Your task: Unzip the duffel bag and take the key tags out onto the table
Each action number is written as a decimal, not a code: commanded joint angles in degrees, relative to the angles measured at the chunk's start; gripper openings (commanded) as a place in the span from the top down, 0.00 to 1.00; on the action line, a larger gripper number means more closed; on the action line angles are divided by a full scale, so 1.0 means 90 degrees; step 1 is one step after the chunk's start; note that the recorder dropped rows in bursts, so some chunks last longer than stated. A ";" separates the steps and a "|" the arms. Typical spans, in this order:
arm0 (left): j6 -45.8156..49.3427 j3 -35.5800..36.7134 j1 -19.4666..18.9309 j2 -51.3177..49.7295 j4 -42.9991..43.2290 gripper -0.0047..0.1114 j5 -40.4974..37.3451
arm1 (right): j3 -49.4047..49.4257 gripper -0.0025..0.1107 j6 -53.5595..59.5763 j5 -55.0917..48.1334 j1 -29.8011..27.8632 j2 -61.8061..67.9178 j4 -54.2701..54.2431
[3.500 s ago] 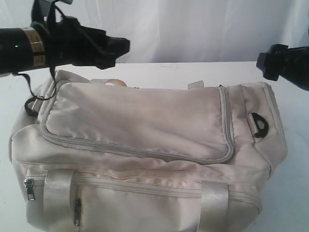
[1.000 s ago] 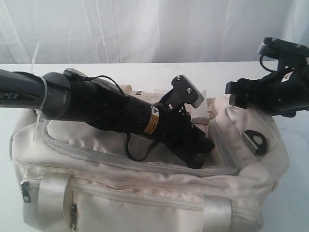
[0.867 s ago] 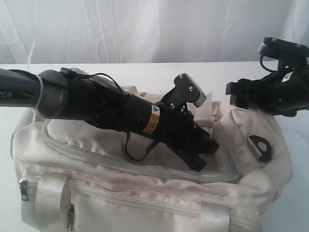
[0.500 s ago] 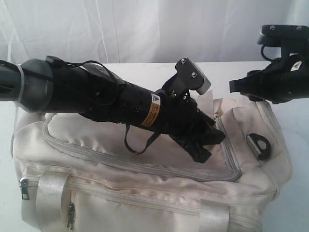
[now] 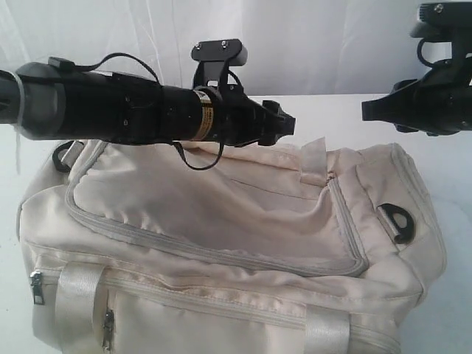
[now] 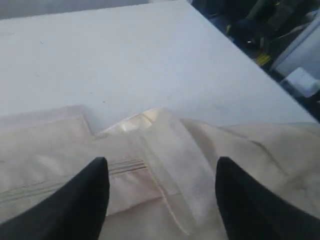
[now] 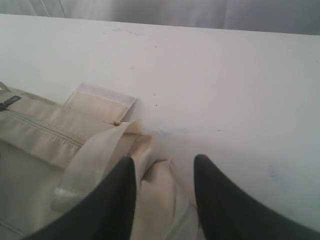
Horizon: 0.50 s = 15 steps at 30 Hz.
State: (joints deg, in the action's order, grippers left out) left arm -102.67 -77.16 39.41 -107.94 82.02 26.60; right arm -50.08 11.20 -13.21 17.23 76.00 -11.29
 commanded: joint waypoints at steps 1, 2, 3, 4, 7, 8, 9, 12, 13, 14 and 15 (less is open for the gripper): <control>-0.1091 -0.0228 -0.0325 -0.0506 0.0067 0.40 0.1426 | -0.0013 0.66 0.0069 -0.0201 0.0006 -0.0091 0.0048; -0.1297 -0.0285 -0.0402 -0.0651 0.0067 0.40 0.1892 | -0.0013 0.66 0.0069 -0.0249 0.0006 -0.0112 0.0048; -0.1420 -0.0334 -0.0440 -0.0787 0.0080 0.40 0.2160 | -0.0013 0.66 0.0069 -0.0280 0.0006 -0.0133 0.0048; -0.1546 -0.0397 -0.0456 -0.0883 0.0080 0.40 0.2385 | -0.0013 0.66 0.0069 -0.0280 0.0006 -0.0158 0.0048; -0.1700 -0.0550 -0.0456 -0.1158 0.0119 0.40 0.2712 | -0.0013 0.66 0.0069 -0.0280 0.0006 -0.0221 0.0048; -0.1801 -0.0616 -0.0444 -0.1235 0.0119 0.40 0.2712 | -0.0013 0.66 0.0069 -0.0280 0.0006 -0.0238 0.0048; -0.1829 -0.0641 -0.0444 -0.1277 0.0106 0.40 0.2712 | -0.0013 0.66 0.0069 -0.0304 0.0006 -0.0250 0.0048; -0.1935 -0.0744 -0.0444 -0.1391 0.0095 0.40 0.2830 | -0.0013 0.66 0.0069 -0.0349 0.0006 -0.0265 0.0048; -0.1951 -0.0778 -0.0444 -0.1427 0.0095 0.40 0.2895 | -0.0013 0.66 0.0069 -0.0349 0.0006 -0.0265 0.0048; -0.1951 -0.0794 -0.0444 -0.1470 0.0095 0.41 0.2910 | -0.0013 0.66 0.0069 -0.0349 0.0006 -0.0265 0.0048; -0.1951 -0.0846 -0.0428 -0.1498 0.0131 0.41 0.2925 | -0.0013 0.66 0.0057 -0.0349 0.0006 -0.0265 0.0048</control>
State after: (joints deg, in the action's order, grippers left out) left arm -119.67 -83.75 35.34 -120.90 82.51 51.50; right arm -50.08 11.35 -16.23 17.23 73.99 -11.29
